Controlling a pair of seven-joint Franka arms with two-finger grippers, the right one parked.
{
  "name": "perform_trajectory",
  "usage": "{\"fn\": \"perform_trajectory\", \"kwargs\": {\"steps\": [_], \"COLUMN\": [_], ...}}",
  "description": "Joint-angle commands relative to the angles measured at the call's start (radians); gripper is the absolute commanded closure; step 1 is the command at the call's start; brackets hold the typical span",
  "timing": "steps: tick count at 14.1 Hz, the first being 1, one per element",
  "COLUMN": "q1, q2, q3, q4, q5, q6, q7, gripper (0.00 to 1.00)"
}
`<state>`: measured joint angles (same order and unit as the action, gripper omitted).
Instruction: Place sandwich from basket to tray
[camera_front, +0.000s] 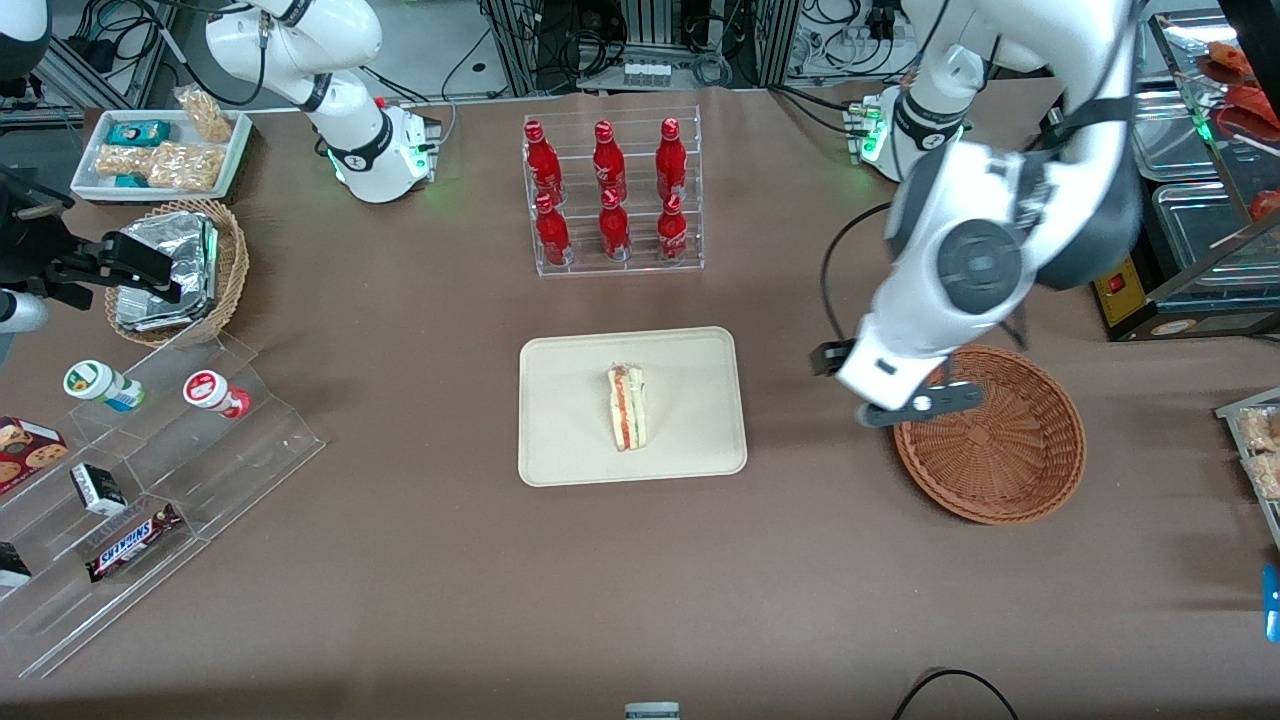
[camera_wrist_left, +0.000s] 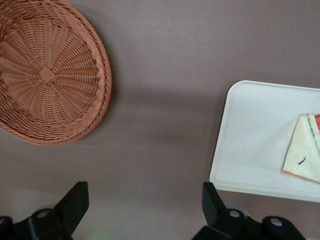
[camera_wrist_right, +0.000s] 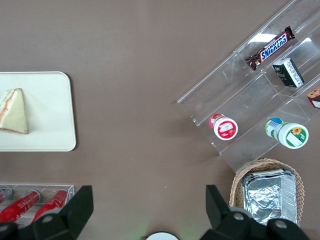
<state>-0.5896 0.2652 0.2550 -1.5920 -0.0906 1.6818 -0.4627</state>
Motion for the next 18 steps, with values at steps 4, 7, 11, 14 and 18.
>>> {"fn": "perform_trajectory", "kwargs": {"steps": [4, 7, 11, 14, 18], "q1": [0.416, 0.549, 0.62, 0.619, 0.614], "q2": [-0.147, -0.208, -0.271, -0.3, -0.314], "q3": [-0.355, -0.401, -0.395, -0.358, -0.316], "q4": [-0.034, -0.034, -0.029, -0.022, -0.005], "q5": [0.101, 0.101, 0.11, 0.124, 0.111], "q6": [-0.099, -0.142, -0.14, -0.137, -0.142], "q7": [0.201, 0.346, 0.421, 0.423, 0.418], "gripper": [0.0, 0.0, 0.0, 0.0, 0.0]}}
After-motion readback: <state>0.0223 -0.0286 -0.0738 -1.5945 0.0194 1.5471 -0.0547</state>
